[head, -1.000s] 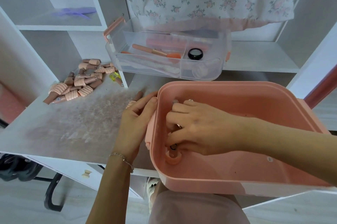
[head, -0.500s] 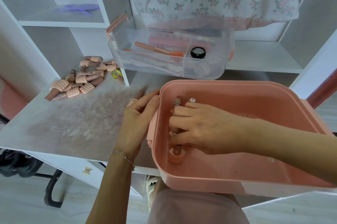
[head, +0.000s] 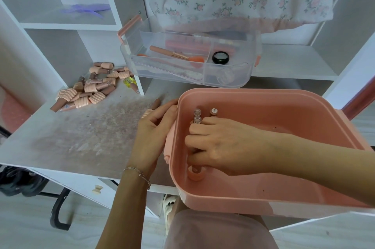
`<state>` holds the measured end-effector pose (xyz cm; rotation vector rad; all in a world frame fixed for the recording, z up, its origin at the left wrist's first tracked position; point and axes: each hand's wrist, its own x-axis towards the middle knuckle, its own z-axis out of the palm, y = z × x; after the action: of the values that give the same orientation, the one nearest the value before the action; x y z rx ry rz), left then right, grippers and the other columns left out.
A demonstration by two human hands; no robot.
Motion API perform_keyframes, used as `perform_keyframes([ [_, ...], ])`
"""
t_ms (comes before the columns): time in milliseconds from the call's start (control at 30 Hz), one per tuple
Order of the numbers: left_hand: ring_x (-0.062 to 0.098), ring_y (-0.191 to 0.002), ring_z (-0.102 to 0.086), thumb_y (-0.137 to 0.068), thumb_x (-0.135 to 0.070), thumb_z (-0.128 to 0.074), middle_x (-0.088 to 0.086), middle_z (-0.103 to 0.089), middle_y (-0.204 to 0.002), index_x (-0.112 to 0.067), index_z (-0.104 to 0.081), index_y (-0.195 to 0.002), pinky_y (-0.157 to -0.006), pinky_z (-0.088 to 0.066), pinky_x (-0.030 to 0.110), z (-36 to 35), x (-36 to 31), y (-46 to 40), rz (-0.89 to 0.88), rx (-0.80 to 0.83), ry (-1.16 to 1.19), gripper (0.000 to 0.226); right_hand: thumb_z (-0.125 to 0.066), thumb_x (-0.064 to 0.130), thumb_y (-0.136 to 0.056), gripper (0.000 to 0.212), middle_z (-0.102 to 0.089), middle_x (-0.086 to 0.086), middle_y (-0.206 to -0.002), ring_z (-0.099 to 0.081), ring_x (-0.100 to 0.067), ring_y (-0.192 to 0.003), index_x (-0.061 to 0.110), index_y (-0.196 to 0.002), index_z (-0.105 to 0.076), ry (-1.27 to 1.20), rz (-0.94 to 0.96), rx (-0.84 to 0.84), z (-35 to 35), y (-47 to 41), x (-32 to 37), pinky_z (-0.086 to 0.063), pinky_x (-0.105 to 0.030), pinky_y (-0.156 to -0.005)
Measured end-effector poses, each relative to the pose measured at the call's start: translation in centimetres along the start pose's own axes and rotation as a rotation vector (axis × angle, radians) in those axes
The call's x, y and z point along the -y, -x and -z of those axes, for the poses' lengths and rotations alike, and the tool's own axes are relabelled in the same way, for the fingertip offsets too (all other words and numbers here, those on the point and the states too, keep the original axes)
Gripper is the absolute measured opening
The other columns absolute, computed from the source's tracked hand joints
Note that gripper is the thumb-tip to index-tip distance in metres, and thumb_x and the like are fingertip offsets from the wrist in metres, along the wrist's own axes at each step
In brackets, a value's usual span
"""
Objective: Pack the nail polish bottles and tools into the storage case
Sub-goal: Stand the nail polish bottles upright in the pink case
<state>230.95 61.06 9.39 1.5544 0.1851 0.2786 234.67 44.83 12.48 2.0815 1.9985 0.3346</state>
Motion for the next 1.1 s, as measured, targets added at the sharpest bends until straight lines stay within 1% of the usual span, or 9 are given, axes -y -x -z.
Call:
perform_keyframes([
  [133, 0.022, -0.13, -0.044, -0.09, -0.022, -0.055, 0.001, -0.069, -0.109, -0.034, -0.069, -0.095, -0.105, -0.04, 0.044, 0.1, 0.0, 0.0, 0.003, -0.006, -0.003, 0.02, -0.054, 0.029, -0.086, 0.021, -0.058, 0.007, -0.093, -0.05, -0.014, -0.087, 0.031, -0.105, -0.065, -0.089, -0.061, -0.018, 0.3, 0.5, -0.4, -0.03, -0.024, -0.072],
  [233, 0.022, -0.13, -0.044, -0.089, -0.022, -0.055, 0.002, -0.068, -0.113, -0.033, -0.069, -0.096, -0.105, -0.039, 0.044, 0.1, 0.2, -0.1, 0.0, -0.006, -0.006, 0.019, -0.051, 0.029, -0.088, 0.027, -0.06, 0.001, -0.093, -0.053, -0.018, -0.085, 0.026, -0.112, -0.064, -0.192, -0.159, -0.081, 0.7, 1.3, -1.0, -0.04, -0.031, -0.072],
  [400, 0.005, -0.118, -0.054, -0.088, -0.021, -0.056, -0.016, -0.071, -0.101, -0.036, -0.07, -0.09, -0.087, -0.049, 0.016, 0.1, 0.0, 0.1, -0.002, -0.012, 0.004, 0.021, -0.058, 0.02, -0.087, 0.027, -0.063, -0.003, -0.101, -0.057, -0.02, -0.093, 0.02, -0.113, -0.065, -0.372, -0.431, -0.118, 0.3, 2.8, -2.5, -0.046, -0.032, -0.082],
  [567, 0.011, -0.132, -0.041, -0.086, -0.025, -0.057, -0.02, -0.066, -0.111, -0.039, -0.072, -0.089, -0.107, -0.038, 0.039, 0.3, 0.2, 0.1, -0.005, -0.023, -0.013, 0.02, -0.054, 0.019, -0.088, 0.027, -0.061, -0.002, -0.104, -0.054, -0.02, -0.098, 0.018, -0.113, -0.066, -0.386, -0.481, -0.096, -0.4, 2.7, -3.4, -0.042, -0.028, -0.087],
  [733, 0.009, -0.131, -0.041, -0.087, -0.023, -0.057, -0.022, -0.063, -0.112, -0.043, -0.071, -0.084, -0.108, -0.036, 0.039, 0.2, -0.2, -0.1, -0.001, -0.025, -0.05, 0.025, -0.048, 0.022, -0.091, 0.03, -0.055, -0.001, -0.112, -0.049, -0.015, -0.105, 0.019, -0.119, -0.06, -0.51, -0.535, -0.091, -1.0, 2.7, -3.1, -0.044, -0.033, -0.088],
  [833, 0.007, -0.131, -0.041, -0.087, -0.023, -0.057, -0.027, -0.064, -0.106, -0.045, -0.072, -0.083, -0.108, -0.036, 0.039, 0.2, -0.3, 0.0, -0.003, -0.025, -0.065, 0.027, -0.05, 0.019, -0.088, 0.02, -0.059, -0.003, -0.1, -0.054, -0.02, -0.093, 0.012, -0.103, -0.061, -0.415, -0.573, -0.118, -1.0, 3.0, -2.7, -0.047, -0.036, -0.073],
  [933, 0.009, -0.13, -0.043, -0.087, -0.024, -0.057, -0.025, -0.066, -0.106, -0.047, -0.072, -0.082, -0.108, -0.037, 0.04, 0.2, -0.5, -0.1, -0.008, -0.027, -0.068, 0.028, -0.06, 0.018, -0.075, 0.011, -0.058, -0.002, -0.064, -0.054, -0.024, -0.056, 0.013, -0.072, -0.051, -0.299, -0.629, -0.223, -0.6, 3.5, -2.6, -0.035, -0.029, -0.047],
  [1000, 0.011, -0.129, -0.044, -0.087, -0.025, -0.057, -0.024, -0.067, -0.103, -0.05, -0.071, -0.08, -0.107, -0.037, 0.041, 0.1, -0.6, 0.0, -0.003, -0.037, -0.065, 0.03, -0.053, 0.027, -0.078, 0.014, -0.059, 0.003, -0.062, -0.056, -0.023, -0.056, 0.022, -0.07, -0.044, -0.291, -0.666, -0.166, -1.0, 3.8, -2.3, -0.033, -0.027, -0.049],
  [1100, 0.015, -0.129, -0.045, -0.085, -0.026, -0.057, -0.026, -0.068, -0.101, -0.051, -0.071, -0.081, -0.108, -0.036, 0.044, 0.1, -0.4, 0.1, -0.008, -0.035, -0.047, 0.029, -0.048, 0.046, -0.082, 0.023, -0.067, 0.007, -0.087, -0.061, -0.02, -0.087, 0.029, -0.095, -0.054, -0.496, -0.782, 0.102, -2.9, 4.3, -1.1, -0.037, -0.024, -0.065],
])
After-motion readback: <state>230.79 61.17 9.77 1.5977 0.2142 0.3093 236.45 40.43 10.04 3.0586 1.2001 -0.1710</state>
